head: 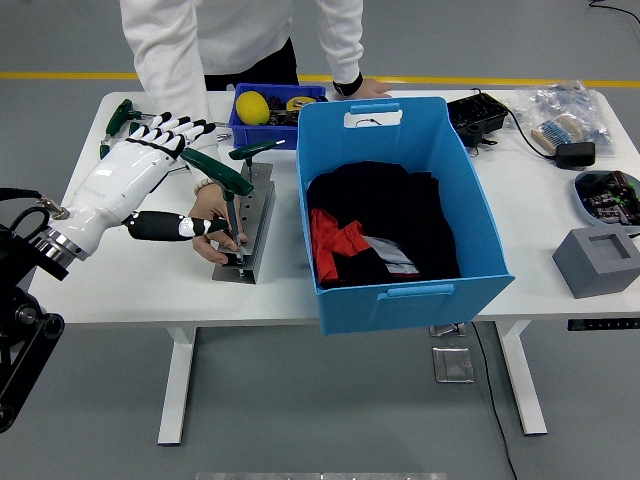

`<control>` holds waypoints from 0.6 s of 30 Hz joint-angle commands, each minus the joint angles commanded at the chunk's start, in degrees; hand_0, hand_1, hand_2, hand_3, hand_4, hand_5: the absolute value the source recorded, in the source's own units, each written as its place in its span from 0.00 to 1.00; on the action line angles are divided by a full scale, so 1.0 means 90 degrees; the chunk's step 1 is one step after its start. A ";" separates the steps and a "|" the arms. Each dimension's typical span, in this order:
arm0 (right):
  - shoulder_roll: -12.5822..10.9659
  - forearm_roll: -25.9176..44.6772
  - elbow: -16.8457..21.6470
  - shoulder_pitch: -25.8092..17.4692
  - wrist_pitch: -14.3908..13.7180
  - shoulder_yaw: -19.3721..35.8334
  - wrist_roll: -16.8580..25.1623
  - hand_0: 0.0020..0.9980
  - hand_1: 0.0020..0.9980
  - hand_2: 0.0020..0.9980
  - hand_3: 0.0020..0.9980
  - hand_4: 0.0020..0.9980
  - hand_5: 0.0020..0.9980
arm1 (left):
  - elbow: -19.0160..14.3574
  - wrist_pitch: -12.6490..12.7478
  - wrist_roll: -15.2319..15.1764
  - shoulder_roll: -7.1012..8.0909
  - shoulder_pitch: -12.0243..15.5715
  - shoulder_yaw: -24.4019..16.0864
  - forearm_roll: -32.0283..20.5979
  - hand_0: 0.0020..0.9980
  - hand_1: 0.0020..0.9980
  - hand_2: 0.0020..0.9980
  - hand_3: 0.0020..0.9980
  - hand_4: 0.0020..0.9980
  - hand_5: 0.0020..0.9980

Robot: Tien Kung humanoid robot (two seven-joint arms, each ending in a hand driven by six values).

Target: Lift tool from toolbox,place it in box,lift tool from toolbox,place it in box

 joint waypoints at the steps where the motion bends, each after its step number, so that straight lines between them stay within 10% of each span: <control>1: 0.0000 0.0002 0.0000 0.0003 -0.0001 0.0001 0.0000 0.69 0.69 0.78 0.66 0.89 0.74 | -0.0005 -0.0005 -0.0012 0.0047 -0.0103 0.0090 0.0000 1.00 1.00 1.00 1.00 1.00 0.50; 18: -0.0024 0.0039 0.0000 0.0053 -0.0017 -0.0052 -0.0001 0.69 0.69 0.78 0.66 0.89 0.74 | 0.1094 -0.1351 0.0330 0.0224 -0.2049 0.1310 0.0000 0.95 0.90 0.93 0.95 1.00 0.47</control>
